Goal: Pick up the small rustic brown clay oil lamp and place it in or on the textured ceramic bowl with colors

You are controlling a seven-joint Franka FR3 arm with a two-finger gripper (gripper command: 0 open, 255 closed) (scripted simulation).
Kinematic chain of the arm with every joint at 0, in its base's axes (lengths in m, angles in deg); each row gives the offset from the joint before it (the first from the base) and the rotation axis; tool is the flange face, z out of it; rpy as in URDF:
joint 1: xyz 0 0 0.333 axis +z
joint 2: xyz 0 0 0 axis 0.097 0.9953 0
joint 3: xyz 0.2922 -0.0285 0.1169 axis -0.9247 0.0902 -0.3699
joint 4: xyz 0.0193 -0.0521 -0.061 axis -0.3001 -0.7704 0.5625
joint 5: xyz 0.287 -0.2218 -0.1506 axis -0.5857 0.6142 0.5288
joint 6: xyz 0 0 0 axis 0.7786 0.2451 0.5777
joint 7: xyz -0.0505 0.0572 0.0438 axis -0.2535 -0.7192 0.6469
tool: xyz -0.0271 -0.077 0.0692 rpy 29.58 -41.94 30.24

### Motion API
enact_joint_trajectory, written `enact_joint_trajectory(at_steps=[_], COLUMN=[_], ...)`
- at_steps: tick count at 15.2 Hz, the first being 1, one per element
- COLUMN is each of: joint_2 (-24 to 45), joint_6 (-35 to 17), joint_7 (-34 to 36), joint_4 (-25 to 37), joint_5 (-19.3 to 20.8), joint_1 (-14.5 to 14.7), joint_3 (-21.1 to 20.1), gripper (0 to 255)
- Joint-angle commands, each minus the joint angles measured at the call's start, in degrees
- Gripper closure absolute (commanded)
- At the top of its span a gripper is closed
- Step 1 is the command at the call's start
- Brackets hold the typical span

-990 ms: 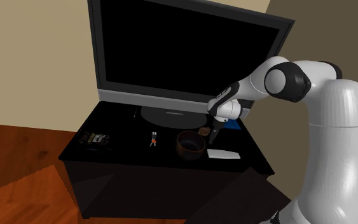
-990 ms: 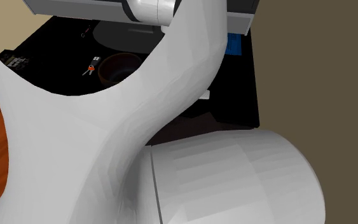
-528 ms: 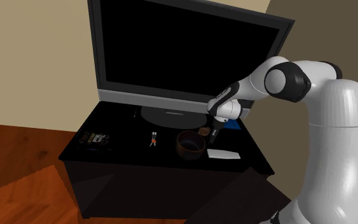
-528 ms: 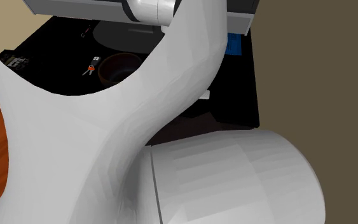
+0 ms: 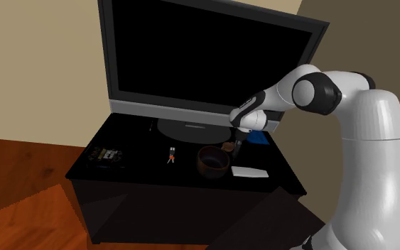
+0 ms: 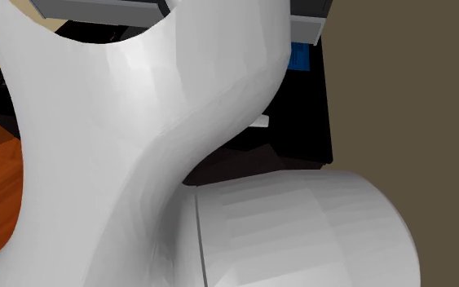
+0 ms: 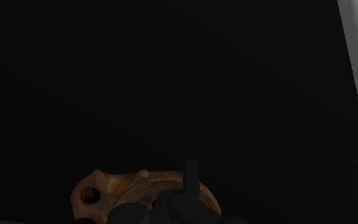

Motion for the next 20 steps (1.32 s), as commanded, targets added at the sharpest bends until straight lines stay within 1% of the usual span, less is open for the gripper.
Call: enact_joint_trajectory(at_steps=[1, 5, 6, 13, 20], joint_2=[1.3, 4.0, 4.2, 9.3, 9.3], joint_6=[-1.0, -2.7, -2.8, -5.7, -5.7], joint_7=[-6.3, -18.5, -19.4, -19.7, -19.7], joint_4=[3.1, 9.5, 9.9, 12.1, 12.1], joint_5=[1.4, 3.9, 4.1, 3.4, 3.4], joint_1=[-1.1, -3.4, -3.6, -3.9, -3.9], joint_3=[-1.6, -5.3, -5.6, -6.4, -6.4], gripper=[0, 0, 0, 0, 0])
